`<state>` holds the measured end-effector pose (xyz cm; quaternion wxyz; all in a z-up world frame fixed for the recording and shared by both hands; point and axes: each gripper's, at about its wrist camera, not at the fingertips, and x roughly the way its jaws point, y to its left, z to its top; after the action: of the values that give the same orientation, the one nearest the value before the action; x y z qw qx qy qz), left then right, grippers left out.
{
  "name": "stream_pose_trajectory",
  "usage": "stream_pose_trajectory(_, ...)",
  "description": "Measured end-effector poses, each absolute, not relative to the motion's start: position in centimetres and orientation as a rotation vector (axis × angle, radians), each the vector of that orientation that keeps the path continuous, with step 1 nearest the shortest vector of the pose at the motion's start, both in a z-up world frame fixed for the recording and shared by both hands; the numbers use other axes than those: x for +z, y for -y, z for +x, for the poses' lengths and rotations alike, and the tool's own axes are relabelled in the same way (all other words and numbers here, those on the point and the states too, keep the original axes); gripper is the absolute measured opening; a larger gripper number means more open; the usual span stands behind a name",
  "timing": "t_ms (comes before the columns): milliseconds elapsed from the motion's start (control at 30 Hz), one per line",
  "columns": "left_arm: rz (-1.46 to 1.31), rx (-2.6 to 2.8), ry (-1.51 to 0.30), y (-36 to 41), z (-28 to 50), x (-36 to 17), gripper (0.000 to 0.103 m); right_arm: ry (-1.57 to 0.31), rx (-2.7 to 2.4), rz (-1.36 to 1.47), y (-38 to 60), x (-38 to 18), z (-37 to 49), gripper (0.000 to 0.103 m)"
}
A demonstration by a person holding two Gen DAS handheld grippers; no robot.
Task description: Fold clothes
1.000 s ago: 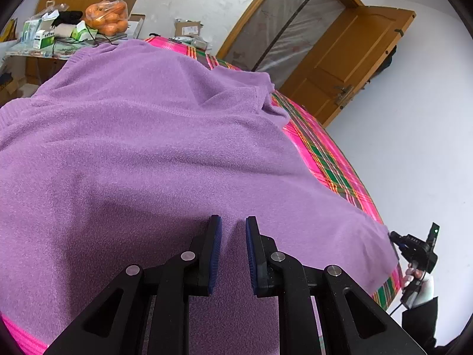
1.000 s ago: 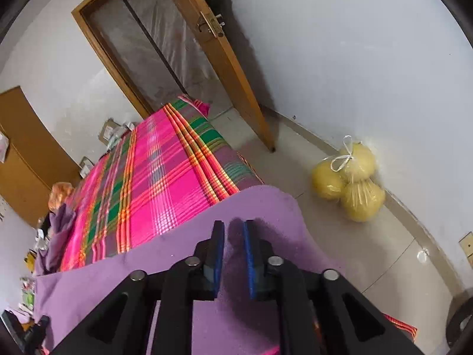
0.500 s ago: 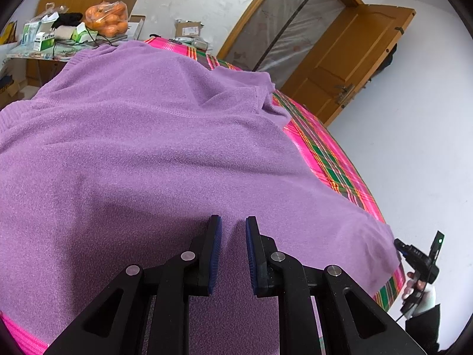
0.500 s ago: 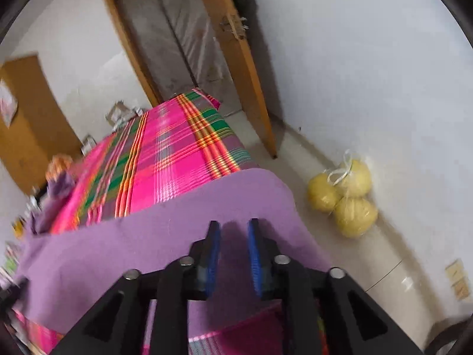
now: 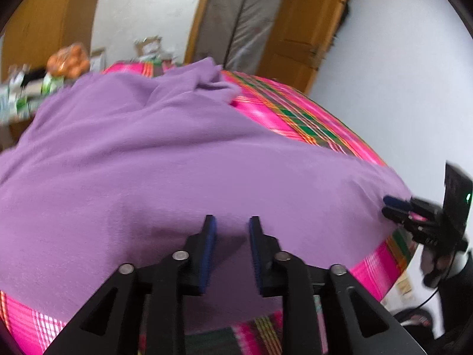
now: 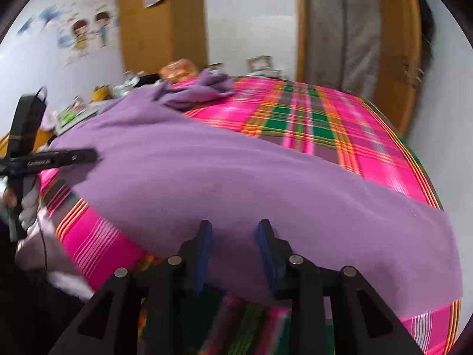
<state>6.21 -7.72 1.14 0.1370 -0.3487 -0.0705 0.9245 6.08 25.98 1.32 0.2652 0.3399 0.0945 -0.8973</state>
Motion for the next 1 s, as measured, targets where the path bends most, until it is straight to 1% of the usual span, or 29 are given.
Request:
stream_pose_trajectory(133,-0.985,2.590,0.139,5.9,6.8,1.0,0.025,-0.343,-2.396,0.878,-24.9,1.3,8.0,0.034)
stream_pose_trajectory(200,-0.971,2.592,0.072,4.9,7.1,1.0,0.025,-0.378,-2.394,0.858,-24.3,1.2,8.7,0.032)
stream_pose_trajectory(233,-0.971,2.590,0.063,4.7,7.2,1.0,0.025,-0.395,-2.393,0.848,-24.0,1.2,9.1,0.030)
stream_pose_trajectory(300,-0.970,2.585,0.045,4.4,7.3,1.1,0.025,-0.416,-2.407,0.829,-23.6,1.4,9.4,0.029)
stream_pose_trajectory(467,-0.972,2.558,0.098,5.7,7.9,1.0,0.025,-0.283,-2.384,0.815,-23.4,1.6,9.0,0.029)
stream_pose_trajectory(500,-0.970,2.553,0.108,6.1,8.3,0.9,0.025,-0.331,-2.356,0.836,-22.9,1.0,9.1,0.029)
stream_pose_trajectory(533,-0.967,2.548,0.120,6.5,8.9,0.9,0.026,-0.354,-2.361,0.786,-22.9,1.1,9.7,0.029)
stream_pose_trajectory(667,-0.980,2.607,0.147,8.9,10.5,0.8,0.026,-0.322,-2.321,0.815,-23.4,1.1,9.5,0.029)
stream_pose_trajectory(1000,-1.023,2.778,0.300,14.5,10.8,0.9,0.026,-0.440,-2.170,0.763,-19.8,0.8,9.8,0.033)
